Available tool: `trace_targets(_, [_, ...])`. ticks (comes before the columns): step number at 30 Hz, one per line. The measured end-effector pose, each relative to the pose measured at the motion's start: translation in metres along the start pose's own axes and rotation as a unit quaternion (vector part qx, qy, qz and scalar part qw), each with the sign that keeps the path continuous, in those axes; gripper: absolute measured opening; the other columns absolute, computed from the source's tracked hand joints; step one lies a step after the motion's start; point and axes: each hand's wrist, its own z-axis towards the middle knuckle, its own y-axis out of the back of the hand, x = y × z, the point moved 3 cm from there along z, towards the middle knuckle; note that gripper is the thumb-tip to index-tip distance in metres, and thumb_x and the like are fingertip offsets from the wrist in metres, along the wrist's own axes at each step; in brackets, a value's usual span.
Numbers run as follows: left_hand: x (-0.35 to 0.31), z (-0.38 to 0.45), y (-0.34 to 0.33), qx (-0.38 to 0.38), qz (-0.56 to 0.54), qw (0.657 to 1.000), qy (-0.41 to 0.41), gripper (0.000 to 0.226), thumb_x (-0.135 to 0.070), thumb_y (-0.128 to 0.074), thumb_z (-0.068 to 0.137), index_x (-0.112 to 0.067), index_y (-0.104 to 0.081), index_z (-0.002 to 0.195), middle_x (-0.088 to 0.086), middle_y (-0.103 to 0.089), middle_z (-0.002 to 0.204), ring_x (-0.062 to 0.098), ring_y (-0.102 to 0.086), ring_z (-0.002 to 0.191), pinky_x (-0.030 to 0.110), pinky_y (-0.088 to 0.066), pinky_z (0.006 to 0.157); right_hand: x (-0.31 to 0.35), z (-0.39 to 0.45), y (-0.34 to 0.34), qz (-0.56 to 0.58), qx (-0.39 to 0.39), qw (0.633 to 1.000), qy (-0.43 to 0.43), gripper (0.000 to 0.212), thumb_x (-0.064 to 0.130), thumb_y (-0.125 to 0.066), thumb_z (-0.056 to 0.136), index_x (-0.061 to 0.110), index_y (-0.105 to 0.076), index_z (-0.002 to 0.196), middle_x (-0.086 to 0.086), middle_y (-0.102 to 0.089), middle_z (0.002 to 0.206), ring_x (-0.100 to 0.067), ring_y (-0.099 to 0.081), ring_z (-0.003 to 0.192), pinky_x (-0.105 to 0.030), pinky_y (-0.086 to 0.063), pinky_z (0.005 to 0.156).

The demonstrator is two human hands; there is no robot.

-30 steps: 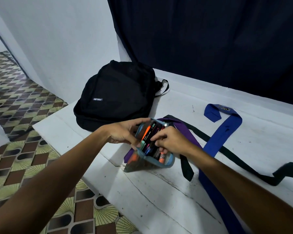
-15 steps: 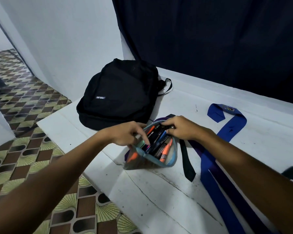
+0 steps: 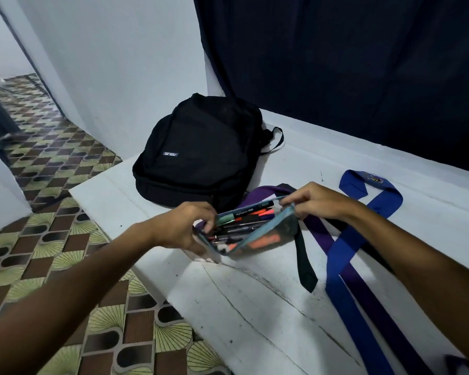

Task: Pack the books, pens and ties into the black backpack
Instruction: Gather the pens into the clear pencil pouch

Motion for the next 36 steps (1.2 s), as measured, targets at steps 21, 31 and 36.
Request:
trace_targets(21, [0.044, -0.005, 0.032, -0.113, -0.16, 0.979, 0.053, 0.018, -0.009, -0.085, 0.069, -0.011, -0.069, 0.076, 0.004, -0.062, 0.068, 0.009, -0.053, 0.056, 0.02, -0.044, 0.053, -0.001, -0.014, -0.008, 0.05, -0.09, 0.99, 0.092, 0.013, 0.009, -0.083, 0.069, 0.011, -0.071, 0.071, -0.007, -0.069, 0.072, -0.015, -0.063, 0.069, -0.028, -0.049, 0.062])
trace_targets(31, [0.068, -0.028, 0.022, -0.143, -0.378, 0.909, 0.099, 0.029, -0.029, -0.087, 0.067, -0.006, -0.07, 0.074, 0.01, -0.066, 0.076, 0.017, -0.063, 0.073, 0.023, -0.054, 0.067, 0.003, -0.012, -0.028, 0.13, -0.153, 0.972, 0.122, 0.024, 0.003, -0.078, 0.075, 0.02, -0.072, 0.09, -0.005, -0.072, 0.084, -0.014, -0.068, 0.081, -0.024, -0.055, 0.076])
trace_targets(36, [0.07, -0.028, 0.007, -0.1, -0.404, 0.901, 0.123, 0.04, -0.049, -0.087, 0.058, -0.016, -0.073, 0.075, 0.009, -0.071, 0.08, 0.018, -0.068, 0.077, 0.022, -0.056, 0.067, -0.008, -0.009, -0.044, 0.123, -0.162, 0.972, 0.114, 0.019, 0.001, -0.077, 0.076, 0.018, -0.073, 0.083, -0.002, -0.071, 0.082, -0.025, -0.067, 0.082, -0.032, -0.056, 0.078])
